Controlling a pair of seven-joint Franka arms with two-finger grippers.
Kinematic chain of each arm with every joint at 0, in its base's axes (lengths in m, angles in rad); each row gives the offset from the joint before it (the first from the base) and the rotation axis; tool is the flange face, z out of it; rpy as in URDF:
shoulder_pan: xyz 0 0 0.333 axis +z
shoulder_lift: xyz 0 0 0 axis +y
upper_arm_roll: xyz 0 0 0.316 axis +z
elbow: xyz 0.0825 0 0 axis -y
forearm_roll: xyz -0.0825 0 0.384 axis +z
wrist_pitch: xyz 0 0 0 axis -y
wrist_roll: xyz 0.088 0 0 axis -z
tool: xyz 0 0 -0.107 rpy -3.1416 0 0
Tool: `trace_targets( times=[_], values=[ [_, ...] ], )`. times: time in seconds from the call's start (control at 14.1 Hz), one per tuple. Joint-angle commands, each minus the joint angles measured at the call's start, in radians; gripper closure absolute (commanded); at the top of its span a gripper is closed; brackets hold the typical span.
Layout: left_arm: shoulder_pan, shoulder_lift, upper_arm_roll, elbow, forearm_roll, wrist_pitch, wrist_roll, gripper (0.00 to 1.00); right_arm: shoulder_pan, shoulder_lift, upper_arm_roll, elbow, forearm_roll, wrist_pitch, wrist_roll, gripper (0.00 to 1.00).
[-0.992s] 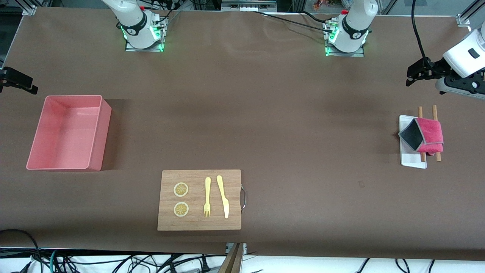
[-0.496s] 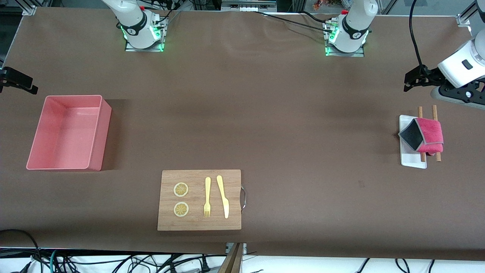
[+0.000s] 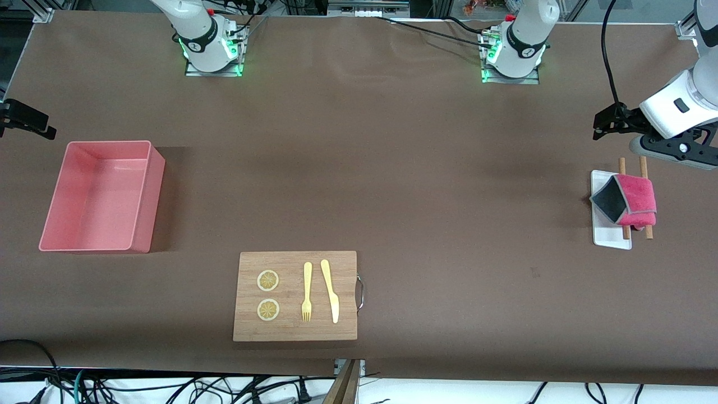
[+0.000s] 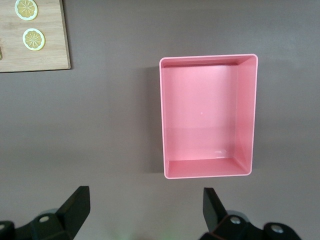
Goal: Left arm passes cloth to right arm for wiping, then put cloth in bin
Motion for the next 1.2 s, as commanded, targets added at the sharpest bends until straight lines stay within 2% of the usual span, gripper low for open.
trace_targets(
  times=[0.0, 0.85, 1.06, 1.13],
  values=[
    [-0.014, 0.016, 0.003, 0.036, 0.026, -0.025, -0.008, 0.0, -0.01, -0.003, 0.002, 0.0, 0.014, 0.002, -0.017, 0.0],
    [-0.016, 0.017, -0.016, 0.036, 0.054, -0.025, -0.014, 0.0, -0.008, -0.003, 0.002, 0.0, 0.014, 0.003, -0.017, 0.0],
    [-0.004, 0.063, -0.009, 0.078, 0.037, -0.044, -0.002, 0.0, -0.007, -0.003, 0.002, 0.0, 0.016, 0.003, -0.015, 0.0],
    [-0.001, 0.095, -0.008, 0.132, 0.037, -0.047, -0.002, 0.0, -0.007, -0.003, 0.002, 0.0, 0.016, 0.003, -0.015, 0.0]
  ],
)
